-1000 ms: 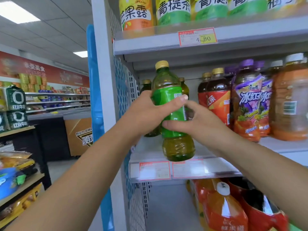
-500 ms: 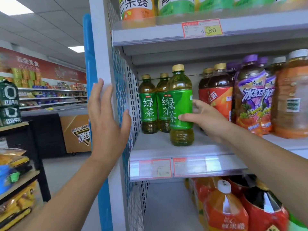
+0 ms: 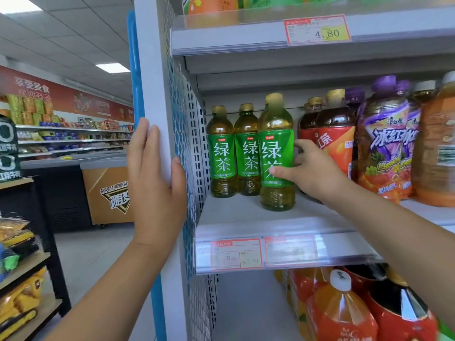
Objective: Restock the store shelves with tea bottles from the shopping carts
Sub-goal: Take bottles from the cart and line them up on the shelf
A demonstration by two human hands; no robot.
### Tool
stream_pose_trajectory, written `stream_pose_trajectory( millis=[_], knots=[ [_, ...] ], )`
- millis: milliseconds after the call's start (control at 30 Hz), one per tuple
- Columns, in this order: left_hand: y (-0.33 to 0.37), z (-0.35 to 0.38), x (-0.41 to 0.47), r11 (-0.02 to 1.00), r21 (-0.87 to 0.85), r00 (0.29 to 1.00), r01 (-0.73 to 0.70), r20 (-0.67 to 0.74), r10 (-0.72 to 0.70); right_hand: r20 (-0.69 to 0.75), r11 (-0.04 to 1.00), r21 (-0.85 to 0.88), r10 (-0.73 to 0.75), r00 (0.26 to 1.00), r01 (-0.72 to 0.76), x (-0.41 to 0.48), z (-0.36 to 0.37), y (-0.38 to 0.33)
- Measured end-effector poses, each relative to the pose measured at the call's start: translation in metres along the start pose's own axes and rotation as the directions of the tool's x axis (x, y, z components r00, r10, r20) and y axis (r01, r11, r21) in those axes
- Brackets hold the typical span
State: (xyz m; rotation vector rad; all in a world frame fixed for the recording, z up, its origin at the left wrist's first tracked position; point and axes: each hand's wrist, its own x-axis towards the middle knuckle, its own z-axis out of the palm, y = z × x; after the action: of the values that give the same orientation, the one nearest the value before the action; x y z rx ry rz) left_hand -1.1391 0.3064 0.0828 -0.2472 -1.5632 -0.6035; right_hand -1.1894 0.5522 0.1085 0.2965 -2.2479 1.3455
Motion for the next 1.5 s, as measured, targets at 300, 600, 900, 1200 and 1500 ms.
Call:
stream_pose_trajectory(
  millis=[300, 600, 900, 1200, 1500],
  knots=[
    [0.0, -0.001, -0.001, 1.0, 0.006, 1.0, -0.003, 0.008, 0.003, -0.002, 0.969, -0.173, 0.178, 0.984, -0.176, 0.026, 0.012, -0.007],
    [-0.002, 0.001, -0.002, 0.999, -0.011, 0.999, -0.034, -0.011, 0.033, -0.017, 0.938, -0.236, 0.256, 0.966, -0.253, 0.042, 0.019, 0.006],
    [-0.001, 0.0, -0.002, 1.0, -0.017, 1.0, -0.007, -0.009, 0.007, -0.025, 0.918, -0.324, 0.233, 0.972, -0.228, 0.039, 0.022, 0.005],
    [0.02, -0.014, -0.023, 0.991, 0.019, 0.987, -0.134, 0.088, 0.132, 0.108, 0.967, -0.251, 0.081, 0.991, -0.052, -0.036, -0.009, -0.031],
    [0.115, -0.012, -0.195, 0.885, -0.465, 0.728, 0.019, 0.613, 0.307, -0.006, 0.989, -0.14, -0.053, 0.999, 0.051, -0.22, -0.116, 0.062]
  ],
)
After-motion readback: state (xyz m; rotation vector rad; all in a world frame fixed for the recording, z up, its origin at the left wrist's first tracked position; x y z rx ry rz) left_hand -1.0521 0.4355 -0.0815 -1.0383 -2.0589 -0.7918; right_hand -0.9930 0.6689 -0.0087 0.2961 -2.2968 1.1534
